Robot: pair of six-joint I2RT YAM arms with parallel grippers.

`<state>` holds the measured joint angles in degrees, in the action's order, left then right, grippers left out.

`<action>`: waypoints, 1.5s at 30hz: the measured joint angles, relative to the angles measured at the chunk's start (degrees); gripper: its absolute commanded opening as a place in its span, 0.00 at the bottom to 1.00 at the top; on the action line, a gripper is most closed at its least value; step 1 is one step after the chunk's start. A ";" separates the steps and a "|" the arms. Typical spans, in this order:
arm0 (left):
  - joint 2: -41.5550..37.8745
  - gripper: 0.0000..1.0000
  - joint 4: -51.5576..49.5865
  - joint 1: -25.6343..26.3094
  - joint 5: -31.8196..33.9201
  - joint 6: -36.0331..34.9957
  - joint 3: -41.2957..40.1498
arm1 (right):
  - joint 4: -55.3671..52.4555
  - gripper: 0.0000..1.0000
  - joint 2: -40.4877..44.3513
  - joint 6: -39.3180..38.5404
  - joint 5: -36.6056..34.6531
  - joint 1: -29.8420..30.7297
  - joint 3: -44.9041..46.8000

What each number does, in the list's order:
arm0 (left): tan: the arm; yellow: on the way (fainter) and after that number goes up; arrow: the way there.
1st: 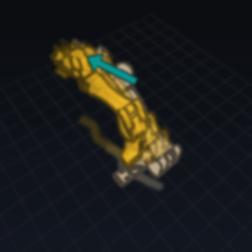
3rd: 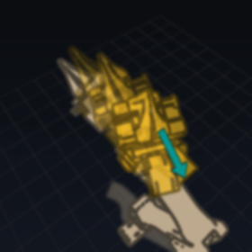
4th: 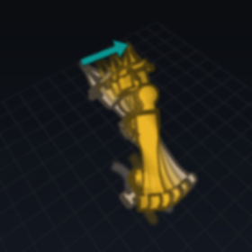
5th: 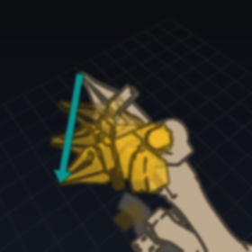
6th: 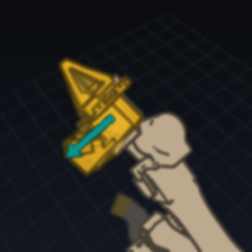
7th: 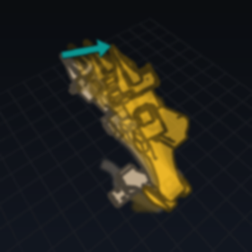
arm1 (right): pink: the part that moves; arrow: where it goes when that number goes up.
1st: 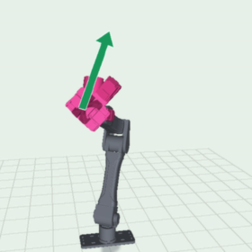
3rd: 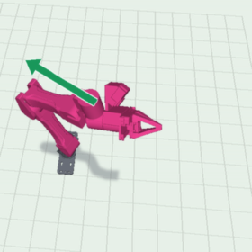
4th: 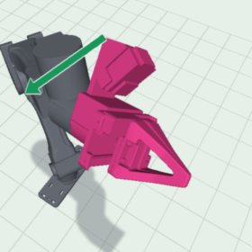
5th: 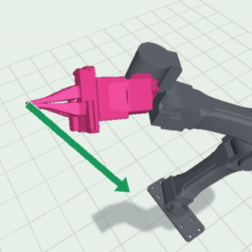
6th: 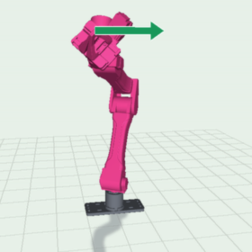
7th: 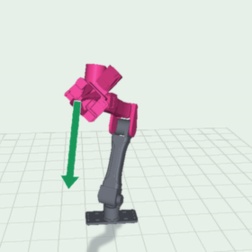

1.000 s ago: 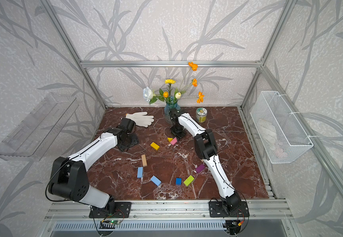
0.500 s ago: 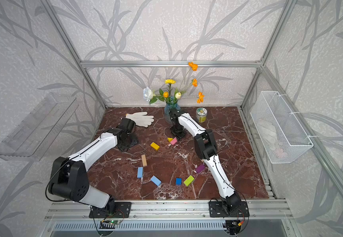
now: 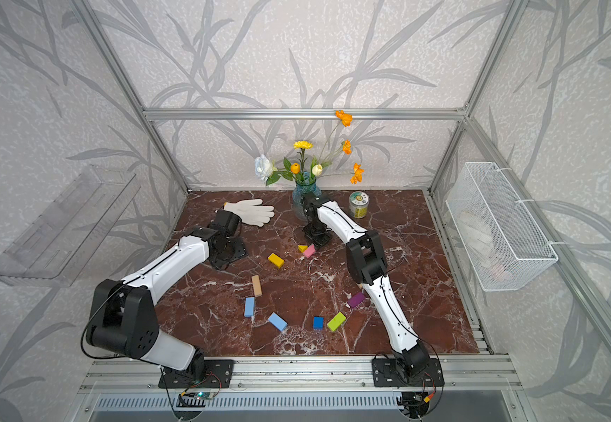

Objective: Assemble a heart with building blocks
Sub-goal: Assemble the building block at the center of the board.

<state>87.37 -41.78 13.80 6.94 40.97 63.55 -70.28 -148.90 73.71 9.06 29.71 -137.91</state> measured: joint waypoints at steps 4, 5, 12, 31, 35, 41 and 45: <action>0.02 0.77 0.00 0.00 0.00 -0.02 -0.11 | 0.28 0.10 -0.13 -0.04 0.00 0.00 -0.15; 0.00 0.76 0.04 0.00 0.00 0.00 -0.20 | 0.28 0.11 -0.24 -0.04 0.00 0.00 -0.33; 0.02 0.78 0.07 0.00 0.00 -0.04 -0.28 | 0.20 0.24 -0.59 -0.59 0.02 0.00 -1.07; 0.00 0.80 0.04 0.00 0.00 -0.07 -0.31 | 1.05 0.61 -0.61 -2.86 -0.04 0.00 -1.44; 0.00 0.81 0.04 0.00 0.00 -0.07 -0.31 | 1.01 0.62 -0.61 -2.93 -0.20 0.00 -1.44; 0.02 0.83 0.02 0.15 -0.63 0.02 -0.31 | 0.04 0.78 -0.37 -4.35 -2.47 -0.09 -1.42; 0.17 0.84 0.00 1.55 -1.11 0.31 -0.24 | -0.59 0.80 2.73 -5.77 -5.51 -0.46 2.01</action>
<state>87.55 -41.78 15.35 5.82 41.28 63.31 -70.87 -146.17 67.94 3.55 29.26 -135.90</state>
